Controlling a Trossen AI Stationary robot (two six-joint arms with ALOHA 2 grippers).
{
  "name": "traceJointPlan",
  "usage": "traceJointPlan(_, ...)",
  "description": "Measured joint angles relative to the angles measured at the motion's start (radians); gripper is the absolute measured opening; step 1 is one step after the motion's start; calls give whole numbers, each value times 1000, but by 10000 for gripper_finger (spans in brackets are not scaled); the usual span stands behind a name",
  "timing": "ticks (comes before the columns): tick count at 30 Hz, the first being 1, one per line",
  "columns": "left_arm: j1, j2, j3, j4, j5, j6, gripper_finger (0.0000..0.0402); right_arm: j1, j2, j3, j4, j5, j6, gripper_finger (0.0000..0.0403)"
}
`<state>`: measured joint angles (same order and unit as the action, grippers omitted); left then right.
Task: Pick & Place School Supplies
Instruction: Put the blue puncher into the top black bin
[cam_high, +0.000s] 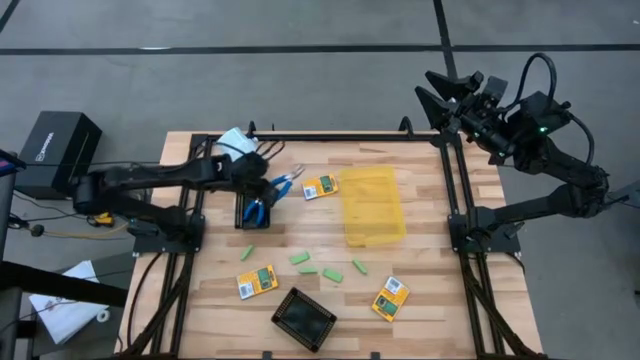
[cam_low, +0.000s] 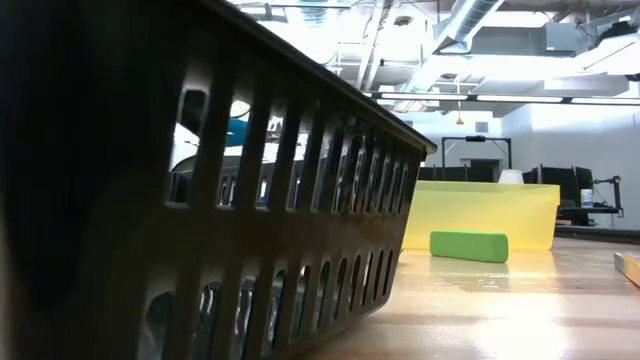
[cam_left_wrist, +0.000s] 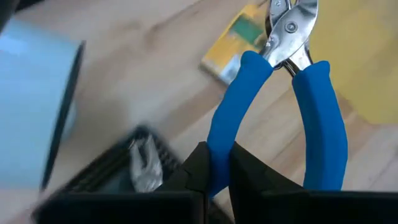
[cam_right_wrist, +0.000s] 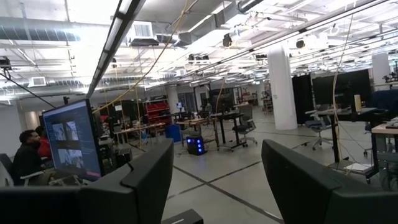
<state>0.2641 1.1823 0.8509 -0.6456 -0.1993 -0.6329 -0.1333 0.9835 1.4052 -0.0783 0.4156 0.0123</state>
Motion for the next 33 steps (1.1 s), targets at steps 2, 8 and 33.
traceJointPlan(2, -26, -21, 0, -47, -7, -48, 22, 0, 0, 0, 0, 0, -15, 235)
traceJointPlan(8, -106, -66, -44, -117, -31, -241, 22, 0, 0, 0, -15, 0, -21, 235)
traceJointPlan(33, -293, -181, -248, -153, -131, -770, 22, 0, 0, 0, -37, 0, -21, 235)
